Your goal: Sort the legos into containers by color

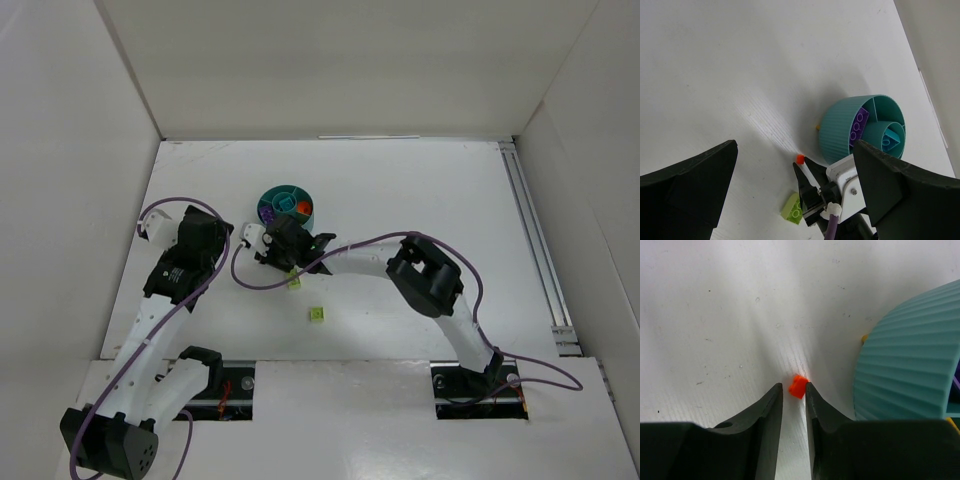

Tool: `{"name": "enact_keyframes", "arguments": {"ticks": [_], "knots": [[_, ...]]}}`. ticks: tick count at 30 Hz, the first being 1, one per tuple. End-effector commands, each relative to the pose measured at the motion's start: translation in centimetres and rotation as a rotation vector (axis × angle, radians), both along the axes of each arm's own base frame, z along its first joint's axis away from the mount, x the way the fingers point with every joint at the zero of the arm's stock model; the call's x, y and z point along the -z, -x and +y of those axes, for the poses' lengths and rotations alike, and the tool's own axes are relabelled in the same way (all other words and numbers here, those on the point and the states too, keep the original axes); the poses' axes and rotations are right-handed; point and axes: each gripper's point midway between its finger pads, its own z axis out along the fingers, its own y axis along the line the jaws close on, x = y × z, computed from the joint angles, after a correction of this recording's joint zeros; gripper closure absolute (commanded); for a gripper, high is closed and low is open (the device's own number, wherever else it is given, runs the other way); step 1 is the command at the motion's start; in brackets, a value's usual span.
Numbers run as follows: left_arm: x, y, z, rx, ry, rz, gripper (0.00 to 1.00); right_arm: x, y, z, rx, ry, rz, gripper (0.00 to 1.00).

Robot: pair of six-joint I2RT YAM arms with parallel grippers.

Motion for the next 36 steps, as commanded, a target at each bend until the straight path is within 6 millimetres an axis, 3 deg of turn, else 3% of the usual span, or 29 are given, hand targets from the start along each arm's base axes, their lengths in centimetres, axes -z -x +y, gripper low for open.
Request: {"name": "enact_keyframes", "arguments": {"ticks": [1,10,14,17,21,24,26,31,33,36], "knots": [[-0.1,-0.1,0.2,0.004,-0.015,-0.006,0.0,-0.8,-0.3,1.1,0.018,-0.035,-0.001,0.71],[-0.1,-0.1,0.2,0.004,-0.015,-0.006,0.0,-0.8,-0.9,0.6,0.068,-0.026,-0.016,0.85],[-0.1,-0.1,0.2,0.004,-0.015,-0.006,0.0,-3.5,-1.0,0.7,0.062,-0.07,-0.05,0.9],[-0.1,-0.1,0.2,0.004,-0.015,-0.006,0.0,-5.0,-0.7,0.6,0.049,-0.092,-0.066,0.9],[-0.1,-0.1,0.2,0.004,-0.015,-0.006,0.0,-8.9,-0.2,0.5,0.014,-0.163,-0.108,0.91],[-0.3,-0.2,0.2,0.004,-0.013,-0.015,0.0,-9.9,0.3,-0.1,0.0,-0.176,-0.121,0.91],[-0.3,-0.2,0.2,0.004,-0.013,-0.015,0.0,-12.0,0.4,-0.3,-0.005,-0.206,-0.151,0.91],[-0.2,-0.4,0.1,0.004,-0.013,-0.015,0.0,-14.2,0.8,-1.8,0.006,-0.215,-0.194,0.91],[0.1,-0.5,0.0,0.012,-0.01,-0.003,0.0,-16.2,0.5,-2.6,0.01,-0.237,-0.225,0.91],[0.0,-0.9,-0.1,0.017,-0.016,-0.01,0.0,-18.0,-1.4,-4.3,0.05,-0.256,-0.256,0.91]]}}
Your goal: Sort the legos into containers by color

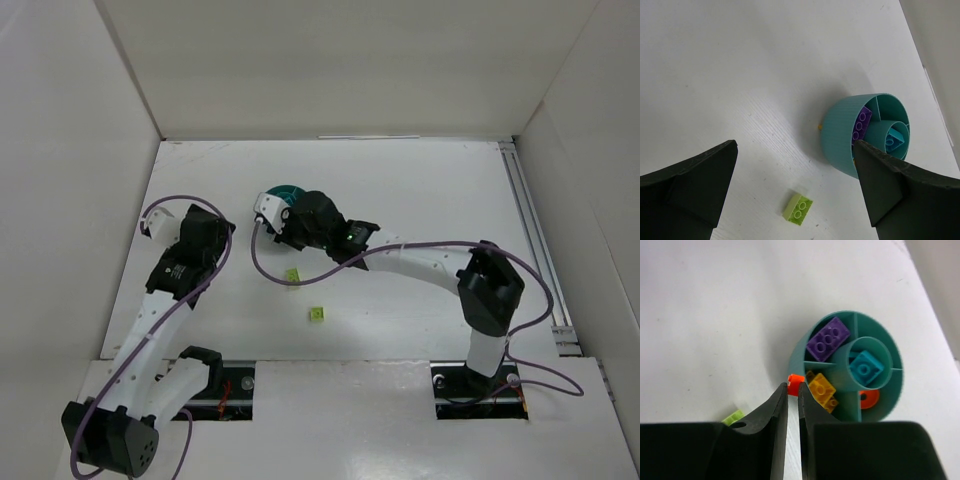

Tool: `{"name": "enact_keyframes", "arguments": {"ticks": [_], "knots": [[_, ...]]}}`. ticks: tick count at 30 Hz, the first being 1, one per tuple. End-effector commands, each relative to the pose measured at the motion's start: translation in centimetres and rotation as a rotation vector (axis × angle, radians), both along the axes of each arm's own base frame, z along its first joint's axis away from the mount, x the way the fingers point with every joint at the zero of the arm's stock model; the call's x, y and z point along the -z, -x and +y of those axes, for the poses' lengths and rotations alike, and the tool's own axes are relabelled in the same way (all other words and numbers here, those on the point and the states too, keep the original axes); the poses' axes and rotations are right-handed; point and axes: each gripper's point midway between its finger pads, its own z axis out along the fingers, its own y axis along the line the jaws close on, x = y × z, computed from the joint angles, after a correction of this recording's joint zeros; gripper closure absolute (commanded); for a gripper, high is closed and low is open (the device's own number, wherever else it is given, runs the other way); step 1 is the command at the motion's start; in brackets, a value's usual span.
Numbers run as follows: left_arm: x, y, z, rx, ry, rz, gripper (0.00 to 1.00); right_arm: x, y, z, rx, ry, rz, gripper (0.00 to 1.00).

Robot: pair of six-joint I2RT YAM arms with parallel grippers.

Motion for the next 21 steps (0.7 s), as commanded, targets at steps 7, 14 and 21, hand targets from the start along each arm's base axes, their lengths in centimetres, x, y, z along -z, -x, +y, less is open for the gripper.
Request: {"name": "enact_keyframes", "arguments": {"ticks": [7,14,21], "knots": [[1.3,-1.8,-1.1,0.105,-0.048,0.032,0.0,-3.5,-7.5,-4.7,0.108,-0.066,-0.061,0.91],[2.2,-2.9,-2.4,0.187,-0.049,0.042,0.0,-2.3,-11.0,-5.0,0.11,-0.026,-0.051,0.9],[3.5,-3.0,-2.9,0.247,-0.081,0.079,0.0,-0.7,-12.5,-4.5,0.075,-0.03,-0.014,0.87]]}}
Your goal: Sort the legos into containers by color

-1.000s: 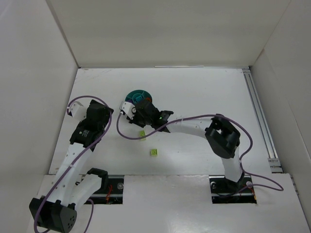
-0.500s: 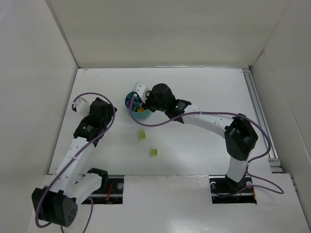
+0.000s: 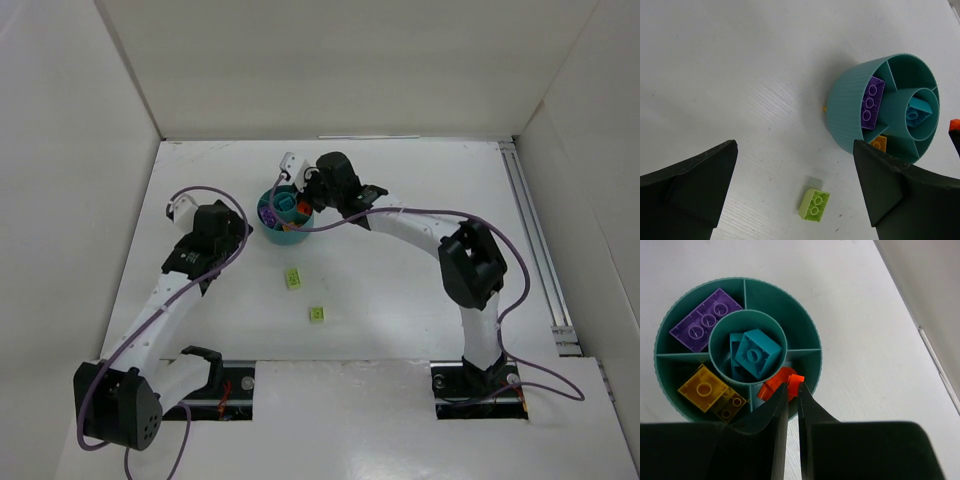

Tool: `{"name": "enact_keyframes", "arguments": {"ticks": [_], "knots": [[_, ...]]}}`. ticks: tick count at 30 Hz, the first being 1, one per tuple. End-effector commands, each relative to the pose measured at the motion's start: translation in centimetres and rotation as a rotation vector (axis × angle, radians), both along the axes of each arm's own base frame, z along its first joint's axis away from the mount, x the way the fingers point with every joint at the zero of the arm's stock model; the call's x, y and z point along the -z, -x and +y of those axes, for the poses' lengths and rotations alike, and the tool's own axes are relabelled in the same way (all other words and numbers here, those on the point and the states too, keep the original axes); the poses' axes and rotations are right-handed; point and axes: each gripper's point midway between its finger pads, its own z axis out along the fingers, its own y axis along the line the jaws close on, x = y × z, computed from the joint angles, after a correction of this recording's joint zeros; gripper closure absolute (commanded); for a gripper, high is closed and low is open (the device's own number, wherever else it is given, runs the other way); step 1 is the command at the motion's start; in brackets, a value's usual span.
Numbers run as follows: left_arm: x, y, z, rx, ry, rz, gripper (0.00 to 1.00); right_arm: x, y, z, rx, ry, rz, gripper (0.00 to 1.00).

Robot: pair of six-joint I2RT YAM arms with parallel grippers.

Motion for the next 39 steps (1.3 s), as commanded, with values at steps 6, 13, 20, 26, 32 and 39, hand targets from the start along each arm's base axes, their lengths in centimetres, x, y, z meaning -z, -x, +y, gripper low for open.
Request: {"name": "enact_keyframes", "arguments": {"ticks": [6,13,20,26,32,39], "knots": [[1.3,-0.1,-0.9,0.063,-0.02,0.03,0.0,-1.3,-0.7,0.8,-0.039,-0.032,-0.017,0.65],[2.4,0.6,-2.5,0.108,-0.018,0.065,0.0,-2.7,-0.5,0.4,-0.031,-0.043,-0.036,0.52],[4.6,2.7,-7.2,0.324,-0.039,0.101,0.01,-4.9,0.8,-5.1,0.133,-0.057,-0.047,0.42],[6.9,4.5,-11.9,0.488,-0.094,0.147,0.03,-3.0,3.3,-11.8,0.264,-0.072,0.002,0.38],[9.1,5.0,-14.0,0.5,-0.151,0.211,0.07,-0.7,6.2,-18.1,0.386,-0.07,0.046,0.38],[11.2,4.6,-14.1,0.401,-0.257,0.296,0.17,-0.5,7.4,-20.8,0.435,-0.081,0.041,0.38]]}}
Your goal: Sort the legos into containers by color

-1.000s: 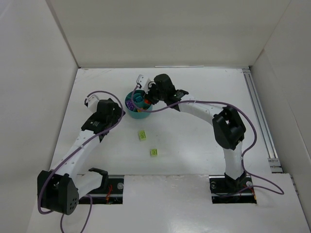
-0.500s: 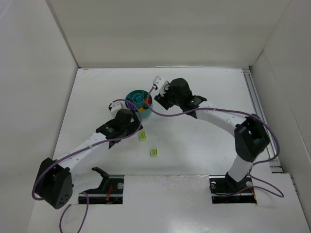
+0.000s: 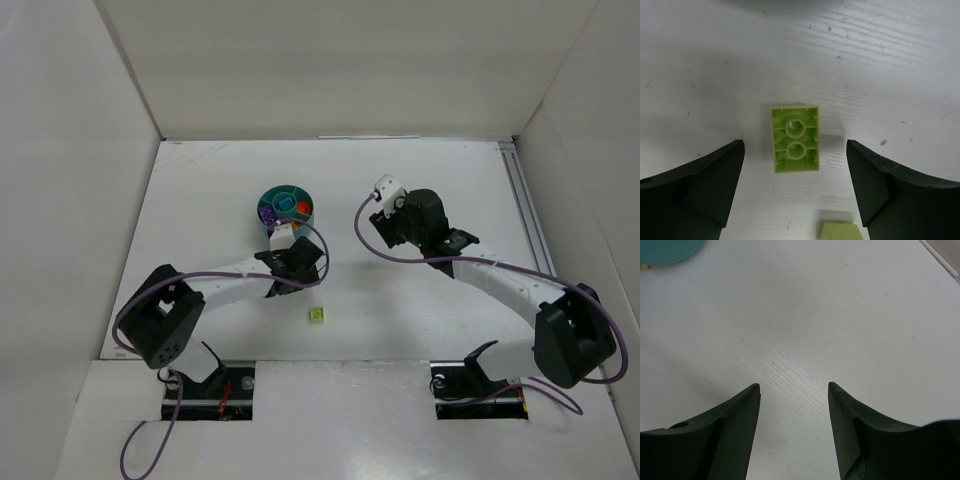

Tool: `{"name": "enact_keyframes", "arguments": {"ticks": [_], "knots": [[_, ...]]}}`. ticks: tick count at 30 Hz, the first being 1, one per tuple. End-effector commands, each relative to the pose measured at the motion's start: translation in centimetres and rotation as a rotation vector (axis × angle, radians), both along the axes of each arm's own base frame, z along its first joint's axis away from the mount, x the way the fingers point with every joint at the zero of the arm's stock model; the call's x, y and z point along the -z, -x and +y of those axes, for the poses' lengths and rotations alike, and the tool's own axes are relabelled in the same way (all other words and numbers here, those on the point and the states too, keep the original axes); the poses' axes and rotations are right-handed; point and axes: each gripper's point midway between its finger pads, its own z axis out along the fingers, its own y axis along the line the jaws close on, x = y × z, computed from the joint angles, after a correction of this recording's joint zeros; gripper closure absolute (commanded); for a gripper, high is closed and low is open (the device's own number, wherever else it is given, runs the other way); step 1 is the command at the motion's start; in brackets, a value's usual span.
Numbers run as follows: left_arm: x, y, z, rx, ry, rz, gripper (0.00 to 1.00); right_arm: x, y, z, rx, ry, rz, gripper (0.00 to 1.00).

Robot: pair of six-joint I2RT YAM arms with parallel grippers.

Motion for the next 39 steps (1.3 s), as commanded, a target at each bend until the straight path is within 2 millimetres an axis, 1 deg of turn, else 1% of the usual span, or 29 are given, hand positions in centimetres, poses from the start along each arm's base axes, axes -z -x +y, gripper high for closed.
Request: {"name": "enact_keyframes", "arguments": {"ticks": [1,2,4,5,8,9,10,11,12,13,14,15,16,17,21,23,25,26,27,29,30,32,33,34,35,36,37,38,39], "knots": [[-0.7,-1.2,0.2,-0.091,-0.04,-0.036,0.2,-2.3,-0.4,-0.4,0.035,-0.058,-0.067,0.38],[-0.6,-1.2,0.1,-0.101,-0.041,-0.03,0.23,-2.3,-0.6,-0.7,0.044,-0.057,-0.067,0.38],[-0.4,-1.2,0.5,-0.115,-0.057,-0.029,0.28,-2.6,-0.6,-0.7,0.044,-0.062,-0.075,0.38],[-0.3,-1.4,0.3,-0.122,-0.054,-0.027,0.34,-2.6,-0.6,-0.7,0.044,-0.062,-0.075,0.38],[0.3,-1.0,0.6,-0.129,-0.075,-0.007,0.41,-2.6,-0.6,-0.7,0.044,-0.062,-0.075,0.38],[0.0,-1.4,0.5,-0.14,-0.068,-0.02,0.47,-2.6,-0.6,-0.7,0.044,-0.062,-0.075,0.38],[0.0,-1.4,0.5,-0.14,-0.068,-0.02,0.5,-2.6,-0.6,-0.7,0.044,-0.062,-0.075,0.38],[0.3,-1.3,0.5,-0.14,-0.075,-0.014,0.55,-2.6,-0.6,-0.7,0.044,-0.062,-0.075,0.38],[0.0,-1.6,0.3,-0.14,-0.067,-0.021,0.61,-2.6,-0.6,-0.7,0.044,-0.062,-0.075,0.38],[0.3,-1.5,0.3,-0.14,-0.076,-0.013,0.76,-2.1,-0.6,-0.7,0.044,-0.055,-0.063,0.38],[-0.2,-1.9,-0.1,-0.14,-0.062,-0.025,0.82,-2.1,-0.6,-0.5,0.036,-0.059,-0.061,0.38],[-0.2,-2.2,-0.4,-0.14,-0.061,-0.026,0.86,-1.6,-0.6,-0.5,0.036,-0.052,-0.05,0.38],[-1.0,-2.8,-1.1,-0.141,-0.04,-0.043,0.88,-1.3,-0.6,-0.3,0.025,-0.052,-0.039,0.38],[-1.3,-3.0,-1.2,-0.141,-0.039,-0.044,0.95,-1.7,-0.7,-0.2,0.025,-0.057,-0.047,0.38],[-3.9,-4.4,-1.9,-0.13,-0.03,-0.1,0.95,-1.7,-0.7,0.0,0.017,-0.061,-0.045,0.38],[-6.7,-5.4,-2.6,-0.114,0.008,-0.158,0.95,-2.4,-0.7,-0.4,0.026,-0.071,-0.062,0.38],[-9.0,-6.3,-2.5,-0.121,0.017,-0.222,0.95,-2.4,-0.5,-0.6,0.026,-0.071,-0.064,0.38],[-11.2,-6.9,-2.8,-0.114,0.039,-0.27,0.93,-2.4,-0.7,-1.0,0.038,-0.071,-0.064,0.38],[-12.2,-7.1,-2.8,-0.105,0.04,-0.293,0.93,-2.9,-0.7,-1.1,0.038,-0.077,-0.075,0.38],[-14.7,-8.6,-2.7,-0.116,0.076,-0.361,0.9,-2.9,-0.7,-1.6,0.05,-0.077,-0.077,0.38],[-16.1,-9.8,-2.3,-0.127,0.101,-0.389,0.9,-2.9,-0.8,-2.0,0.059,-0.077,-0.077,0.38],[-17.7,-11.2,-1.6,-0.133,0.099,-0.428,0.9,-2.8,-0.7,-2.3,0.06,-0.08,-0.075,0.39],[-19.0,-12.2,-1.5,-0.144,0.11,-0.455,0.9,-2.8,-0.9,-2.6,0.07,-0.08,-0.076,0.39],[-19.8,-13.1,-0.4,-0.167,0.101,-0.471,0.9,-2.8,-0.9,-2.6,0.066,-0.073,-0.079,0.39],[-20.0,-13.8,0.2,-0.176,0.089,-0.474,0.9,-3.2,-1.0,-3.0,0.074,-0.076,-0.088,0.39],[-20.3,-14.7,0.5,-0.187,0.089,-0.492,0.9,-3.2,-0.9,-2.8,0.065,-0.081,-0.086,0.39],[-21.3,-15.7,1.7,-0.217,0.097,-0.513,0.9,-3.2,-1.1,-3.2,0.071,-0.073,-0.09,0.39],[-21.2,-16.4,1.9,-0.217,0.101,-0.51,0.9,-3.2,-1.3,-3.6,0.077,-0.076,-0.088,0.39],[-21.4,-17.1,2.4,-0.225,0.103,-0.517,0.9,-2.8,-1.3,-3.4,0.069,-0.075,-0.078,0.39]]}}
